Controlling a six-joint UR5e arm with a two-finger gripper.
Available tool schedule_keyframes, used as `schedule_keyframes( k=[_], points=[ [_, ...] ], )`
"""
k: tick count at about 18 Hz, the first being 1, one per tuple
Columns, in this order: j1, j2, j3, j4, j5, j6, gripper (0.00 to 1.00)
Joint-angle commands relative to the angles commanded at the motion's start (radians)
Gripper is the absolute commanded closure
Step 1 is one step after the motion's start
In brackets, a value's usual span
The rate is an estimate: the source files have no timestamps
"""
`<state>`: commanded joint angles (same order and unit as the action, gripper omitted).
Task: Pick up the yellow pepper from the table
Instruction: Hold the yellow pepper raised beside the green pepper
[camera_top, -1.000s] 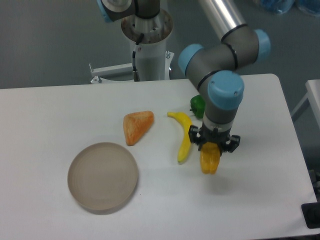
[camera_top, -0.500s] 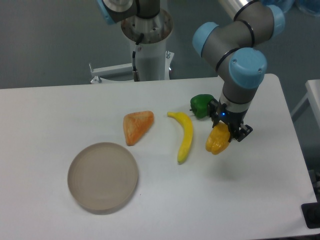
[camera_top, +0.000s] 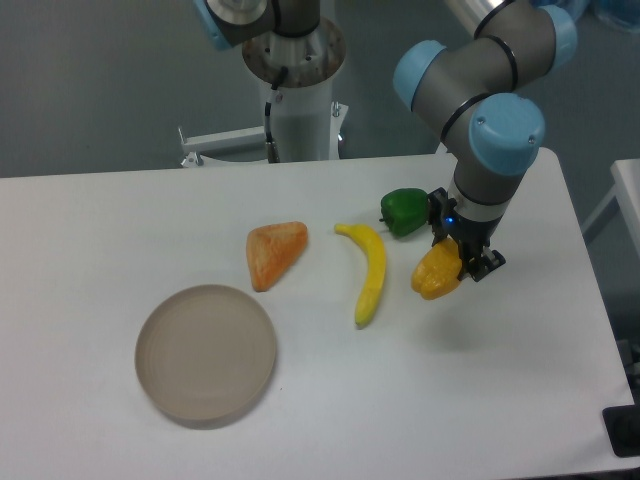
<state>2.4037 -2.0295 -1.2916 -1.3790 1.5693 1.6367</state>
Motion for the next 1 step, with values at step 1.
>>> schedule_keyframes(
  k=[1],
  points=[
    [0.002, 0.000, 0.000, 0.000, 0.000, 0.000, 0.73]
  ],
)
